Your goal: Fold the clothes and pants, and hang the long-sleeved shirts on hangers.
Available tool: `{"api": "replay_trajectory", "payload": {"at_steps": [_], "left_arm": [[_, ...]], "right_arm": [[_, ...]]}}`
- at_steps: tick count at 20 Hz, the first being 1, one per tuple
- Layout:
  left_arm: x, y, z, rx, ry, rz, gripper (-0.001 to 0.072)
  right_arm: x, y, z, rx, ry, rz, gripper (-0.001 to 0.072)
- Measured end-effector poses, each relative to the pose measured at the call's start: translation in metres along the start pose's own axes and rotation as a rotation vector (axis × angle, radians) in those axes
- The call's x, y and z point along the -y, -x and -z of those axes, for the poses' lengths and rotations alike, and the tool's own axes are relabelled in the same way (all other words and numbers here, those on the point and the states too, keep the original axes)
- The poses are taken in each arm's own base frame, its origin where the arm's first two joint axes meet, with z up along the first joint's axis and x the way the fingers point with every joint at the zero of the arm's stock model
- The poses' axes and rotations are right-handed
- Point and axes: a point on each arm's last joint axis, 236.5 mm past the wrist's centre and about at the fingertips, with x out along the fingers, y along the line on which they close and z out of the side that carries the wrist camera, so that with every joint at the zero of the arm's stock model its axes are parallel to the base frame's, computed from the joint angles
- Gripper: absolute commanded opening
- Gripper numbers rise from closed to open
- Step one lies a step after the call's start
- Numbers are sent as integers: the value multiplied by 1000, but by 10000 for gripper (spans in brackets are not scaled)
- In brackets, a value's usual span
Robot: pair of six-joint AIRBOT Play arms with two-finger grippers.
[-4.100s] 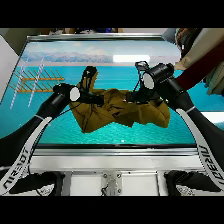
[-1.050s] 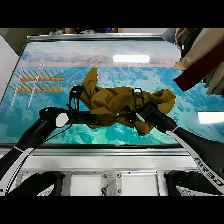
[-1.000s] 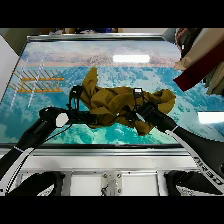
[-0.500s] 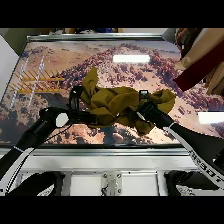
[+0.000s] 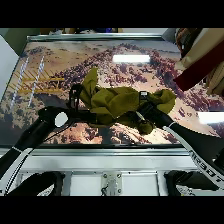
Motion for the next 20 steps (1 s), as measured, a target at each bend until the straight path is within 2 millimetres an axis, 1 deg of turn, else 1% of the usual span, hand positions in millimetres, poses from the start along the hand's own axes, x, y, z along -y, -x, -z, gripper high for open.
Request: {"api": "replay_trajectory", "payload": {"at_steps": [1,2,3,5,6,7,8,10,11,12,13,14,15,16,17,18,19,20], "left_arm": [[3,11,-14,41,2,10,14],[8,29,-34,98,2,24,14],[15,51,-54,165,-1,43,14],[37,112,-96,326,-21,98,14],[50,147,-112,408,-38,133,14],[67,185,-123,490,-62,176,13],[83,220,-129,558,-85,220,13],[114,287,-130,675,-129,319,13],[128,318,-128,724,-149,368,14],[140,342,-124,760,-167,413,13],[150,364,-122,792,-184,449,14],[160,384,-120,821,-204,483,13],[169,400,-119,847,-224,506,14],[176,410,-121,868,-244,517,14],[182,416,-125,884,-262,514,13],[184,415,-130,886,-274,490,14],[183,408,-138,880,-278,446,14],[178,393,-147,854,-270,377,14]], "right_arm": [[1,16,-14,37,40,-15,17],[4,40,-33,86,81,-32,16],[9,70,-53,140,114,-47,16],[27,148,-90,260,155,-66,16],[38,189,-103,319,164,-72,16],[49,229,-109,369,168,-79,16],[60,270,-112,425,166,-92,16],[79,339,-107,527,156,-131,16],[86,368,-102,576,151,-153,16],[93,396,-96,625,137,-182,16],[100,420,-89,671,126,-207,16],[105,439,-84,711,115,-231,16],[108,456,-79,750,108,-257,16],[110,468,-75,780,101,-279,16],[110,479,-73,809,95,-303,16],[110,485,-73,826,86,-318,16],[108,487,-74,829,82,-328,16],[105,484,-77,820,81,-330,16]]}}
